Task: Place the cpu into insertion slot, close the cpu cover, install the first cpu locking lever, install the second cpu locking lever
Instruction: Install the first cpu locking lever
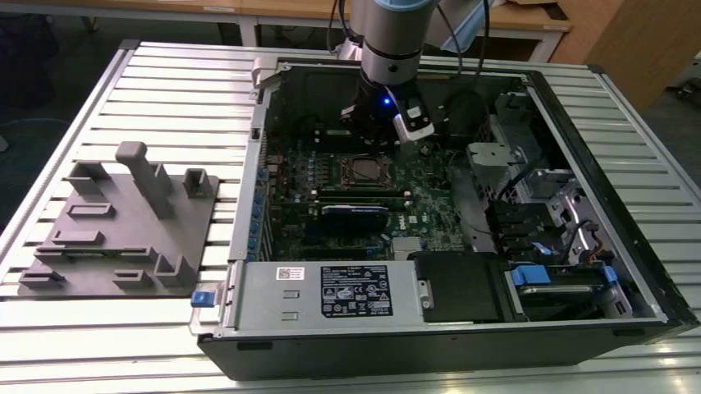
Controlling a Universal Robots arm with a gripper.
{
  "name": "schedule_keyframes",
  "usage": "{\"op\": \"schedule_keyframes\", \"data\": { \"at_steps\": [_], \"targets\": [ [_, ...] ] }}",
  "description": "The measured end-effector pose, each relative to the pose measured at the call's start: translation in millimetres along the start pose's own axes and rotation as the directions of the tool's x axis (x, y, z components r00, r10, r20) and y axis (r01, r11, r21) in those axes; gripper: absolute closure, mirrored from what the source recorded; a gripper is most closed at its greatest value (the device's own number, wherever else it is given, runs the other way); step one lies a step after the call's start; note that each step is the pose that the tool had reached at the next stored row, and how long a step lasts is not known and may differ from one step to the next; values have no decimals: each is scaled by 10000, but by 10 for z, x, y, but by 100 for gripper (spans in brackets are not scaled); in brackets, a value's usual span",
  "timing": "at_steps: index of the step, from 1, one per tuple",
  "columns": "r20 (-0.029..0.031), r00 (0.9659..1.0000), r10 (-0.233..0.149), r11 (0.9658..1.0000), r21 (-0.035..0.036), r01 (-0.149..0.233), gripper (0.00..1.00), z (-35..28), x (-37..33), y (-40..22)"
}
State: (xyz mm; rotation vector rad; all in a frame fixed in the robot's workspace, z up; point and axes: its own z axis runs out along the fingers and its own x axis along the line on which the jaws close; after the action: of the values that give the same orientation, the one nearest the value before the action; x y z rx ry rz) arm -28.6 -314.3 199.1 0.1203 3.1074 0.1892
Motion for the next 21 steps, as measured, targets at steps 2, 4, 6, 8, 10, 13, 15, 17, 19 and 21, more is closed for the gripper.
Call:
{"op": "schedule_keyframes", "data": {
  "at_steps": [2, 4, 6, 8, 10, 13, 15, 17, 19, 21],
  "targets": [
    [0, 10000, -2, 10000, 19, 2, 90, 1, -1, 0],
    [1, 10000, -2, 10000, 44, 2, 90, 3, -2, 0],
    [5, 10000, -2, 10000, 70, 2, 90, 5, -3, 0],
    [6, 10000, -3, 10000, 94, 3, 90, 6, -5, 0],
    [8, 10000, -3, 9999, 114, 3, 90, 8, -6, -1],
    [10, 10000, -5, 9999, 139, 5, 90, 12, -7, -1],
    [11, 10000, -7, 9999, 158, 7, 90, 15, -8, -1],
    [13, 10000, -6, 9998, 180, 6, 90, 19, -8, -2],
    [13, 10000, -7, 9998, 203, 7, 90, 22, -8, -2],
    [14, 10000, -8, 9998, 218, 7, 90, 23, -9, -2]
  ]
}}
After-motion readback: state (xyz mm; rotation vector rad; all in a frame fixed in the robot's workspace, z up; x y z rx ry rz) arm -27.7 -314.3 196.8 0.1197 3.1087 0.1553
